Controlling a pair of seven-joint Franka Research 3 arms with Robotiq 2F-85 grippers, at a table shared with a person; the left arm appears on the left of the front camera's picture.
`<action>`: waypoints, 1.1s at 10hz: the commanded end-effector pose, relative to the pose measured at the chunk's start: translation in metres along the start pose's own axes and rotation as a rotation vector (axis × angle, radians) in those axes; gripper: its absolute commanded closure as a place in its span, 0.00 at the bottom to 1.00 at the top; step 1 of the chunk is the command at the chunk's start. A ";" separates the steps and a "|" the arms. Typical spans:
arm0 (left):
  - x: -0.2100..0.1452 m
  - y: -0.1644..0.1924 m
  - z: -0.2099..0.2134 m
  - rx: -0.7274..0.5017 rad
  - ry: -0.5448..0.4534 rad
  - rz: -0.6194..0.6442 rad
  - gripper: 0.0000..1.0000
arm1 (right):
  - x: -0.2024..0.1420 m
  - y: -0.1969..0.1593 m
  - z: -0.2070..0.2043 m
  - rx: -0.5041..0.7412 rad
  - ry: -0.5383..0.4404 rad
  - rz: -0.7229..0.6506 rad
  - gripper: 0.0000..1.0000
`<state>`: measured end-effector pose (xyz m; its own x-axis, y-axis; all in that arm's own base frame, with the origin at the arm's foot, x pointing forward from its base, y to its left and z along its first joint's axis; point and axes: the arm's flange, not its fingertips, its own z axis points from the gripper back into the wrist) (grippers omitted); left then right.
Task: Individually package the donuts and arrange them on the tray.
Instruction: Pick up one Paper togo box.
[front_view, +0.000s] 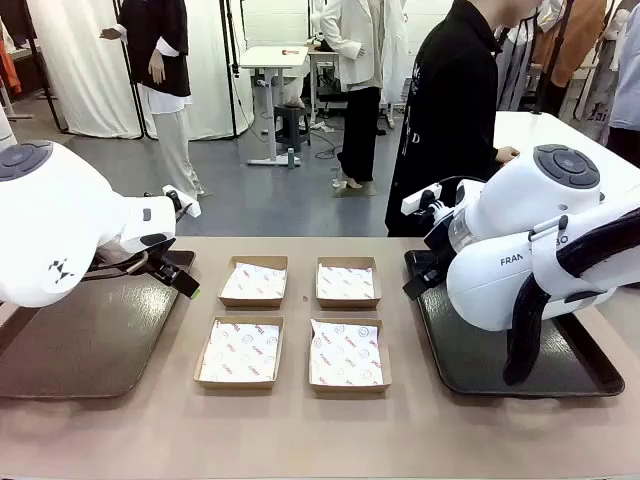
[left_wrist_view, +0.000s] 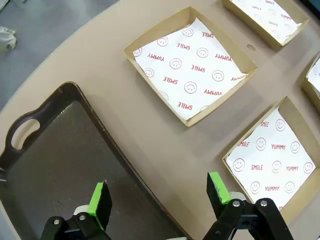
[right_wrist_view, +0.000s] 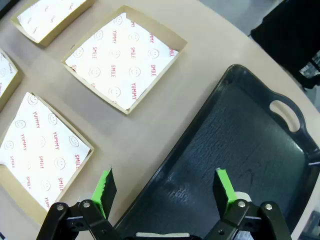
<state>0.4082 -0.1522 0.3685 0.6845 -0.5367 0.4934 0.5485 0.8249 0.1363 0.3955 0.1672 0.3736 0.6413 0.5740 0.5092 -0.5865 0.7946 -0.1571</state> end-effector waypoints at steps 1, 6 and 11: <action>0.000 0.000 0.000 0.000 0.000 0.000 0.00 | 0.000 0.000 0.000 0.000 0.000 0.000 0.00; 0.000 0.000 0.000 0.000 0.000 0.000 0.00 | 0.000 0.000 0.000 0.000 0.000 0.000 0.00; 0.000 0.000 0.000 0.000 0.000 0.000 0.00 | 0.000 0.000 0.000 0.000 0.000 0.000 0.00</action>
<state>0.4080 -0.1527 0.3685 0.6843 -0.5369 0.4935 0.5490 0.8247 0.1361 0.3955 0.1672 0.3736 0.6411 0.5743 0.5091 -0.5866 0.7944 -0.1574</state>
